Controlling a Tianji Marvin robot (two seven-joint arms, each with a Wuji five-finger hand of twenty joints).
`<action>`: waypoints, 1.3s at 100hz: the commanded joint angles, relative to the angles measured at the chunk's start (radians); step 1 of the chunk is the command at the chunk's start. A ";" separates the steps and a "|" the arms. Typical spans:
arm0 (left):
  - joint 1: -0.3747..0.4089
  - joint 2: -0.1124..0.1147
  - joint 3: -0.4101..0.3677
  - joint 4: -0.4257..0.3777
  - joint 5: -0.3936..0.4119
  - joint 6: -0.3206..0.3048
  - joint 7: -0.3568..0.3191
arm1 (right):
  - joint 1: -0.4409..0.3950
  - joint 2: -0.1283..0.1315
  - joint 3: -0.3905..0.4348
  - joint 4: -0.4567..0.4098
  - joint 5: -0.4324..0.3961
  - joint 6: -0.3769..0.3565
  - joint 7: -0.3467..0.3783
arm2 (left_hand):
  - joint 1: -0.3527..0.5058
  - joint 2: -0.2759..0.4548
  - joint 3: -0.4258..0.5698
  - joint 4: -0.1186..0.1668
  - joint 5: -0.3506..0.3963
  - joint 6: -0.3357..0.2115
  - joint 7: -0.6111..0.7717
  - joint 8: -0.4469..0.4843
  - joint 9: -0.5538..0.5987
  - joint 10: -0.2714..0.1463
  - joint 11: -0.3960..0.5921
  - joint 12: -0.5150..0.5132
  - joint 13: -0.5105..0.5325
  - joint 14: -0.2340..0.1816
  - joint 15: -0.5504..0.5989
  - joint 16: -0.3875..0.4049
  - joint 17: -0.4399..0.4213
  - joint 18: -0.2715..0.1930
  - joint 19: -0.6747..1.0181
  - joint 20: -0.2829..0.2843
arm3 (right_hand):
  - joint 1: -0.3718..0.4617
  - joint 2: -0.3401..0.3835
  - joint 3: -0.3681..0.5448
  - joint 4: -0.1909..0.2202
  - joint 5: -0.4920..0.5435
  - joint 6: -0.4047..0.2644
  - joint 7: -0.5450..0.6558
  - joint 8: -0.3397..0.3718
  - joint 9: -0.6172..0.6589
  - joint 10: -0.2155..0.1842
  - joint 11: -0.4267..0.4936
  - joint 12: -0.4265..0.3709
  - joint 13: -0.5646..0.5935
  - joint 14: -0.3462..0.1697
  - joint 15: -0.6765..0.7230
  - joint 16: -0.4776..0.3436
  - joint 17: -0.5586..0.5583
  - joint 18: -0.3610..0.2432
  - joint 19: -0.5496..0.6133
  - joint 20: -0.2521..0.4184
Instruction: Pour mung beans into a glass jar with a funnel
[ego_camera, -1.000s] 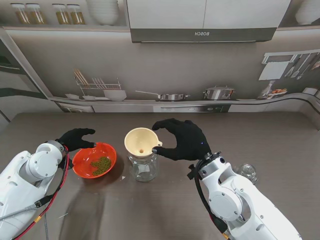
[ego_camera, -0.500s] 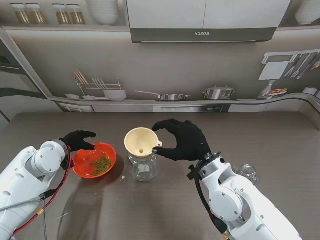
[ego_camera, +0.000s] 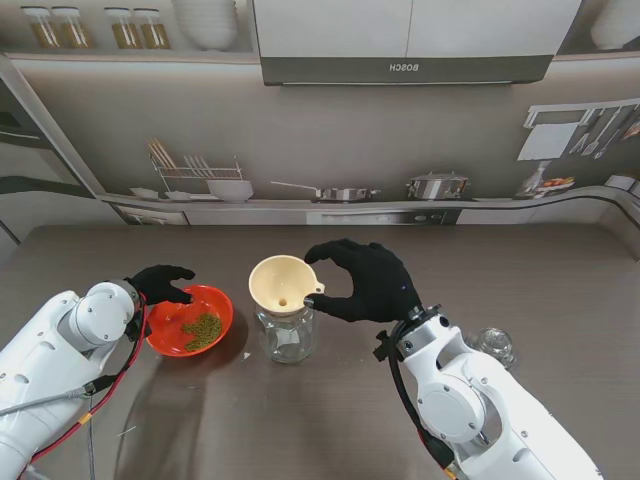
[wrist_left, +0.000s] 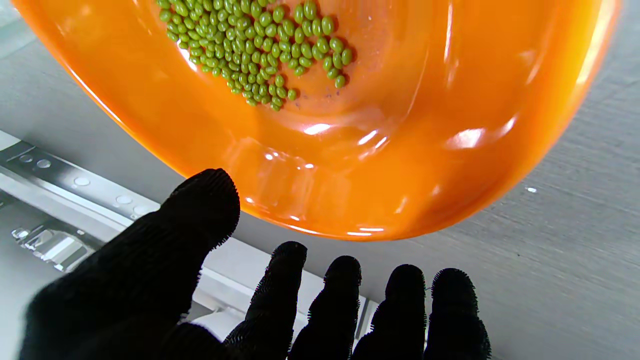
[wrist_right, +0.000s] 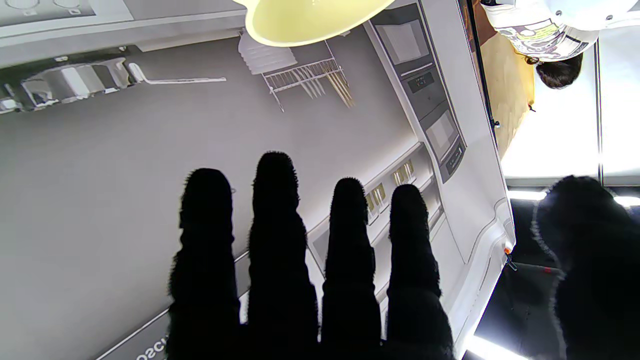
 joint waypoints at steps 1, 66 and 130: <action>-0.003 0.001 0.003 0.004 0.006 0.002 -0.029 | -0.004 -0.005 -0.004 0.000 0.002 -0.001 0.012 | -0.011 -0.024 0.012 -0.010 -0.018 -0.021 0.000 0.004 -0.026 -0.003 -0.007 0.006 -0.015 0.005 0.020 0.012 0.004 -0.017 0.019 0.005 | -0.032 0.024 0.024 0.022 0.005 0.004 0.001 -0.008 0.020 0.004 -0.011 0.011 0.017 -0.018 0.009 0.015 0.003 0.028 -0.003 0.002; -0.009 -0.001 0.027 0.027 -0.015 0.018 -0.033 | -0.001 -0.006 -0.012 0.007 0.019 -0.002 0.022 | 0.004 -0.020 0.025 -0.010 0.034 0.005 0.035 0.030 0.046 0.025 0.029 0.058 0.076 0.042 0.127 0.097 0.059 0.002 0.258 0.123 | -0.035 0.029 0.042 0.020 0.011 0.011 0.007 -0.011 0.026 0.013 -0.011 0.011 0.028 -0.017 0.015 0.020 0.008 0.026 0.004 0.001; 0.015 0.008 0.025 -0.011 0.018 0.059 -0.067 | 0.005 -0.008 -0.020 0.020 0.032 -0.002 0.023 | 0.054 -0.043 0.104 -0.020 0.102 0.074 0.083 0.093 0.108 0.037 0.092 0.147 0.151 0.038 0.273 0.183 0.004 -0.016 0.774 0.035 | -0.035 0.032 0.057 0.018 0.013 0.016 0.012 -0.014 0.032 0.021 -0.009 0.010 0.034 -0.018 0.018 0.022 0.009 0.027 0.008 -0.002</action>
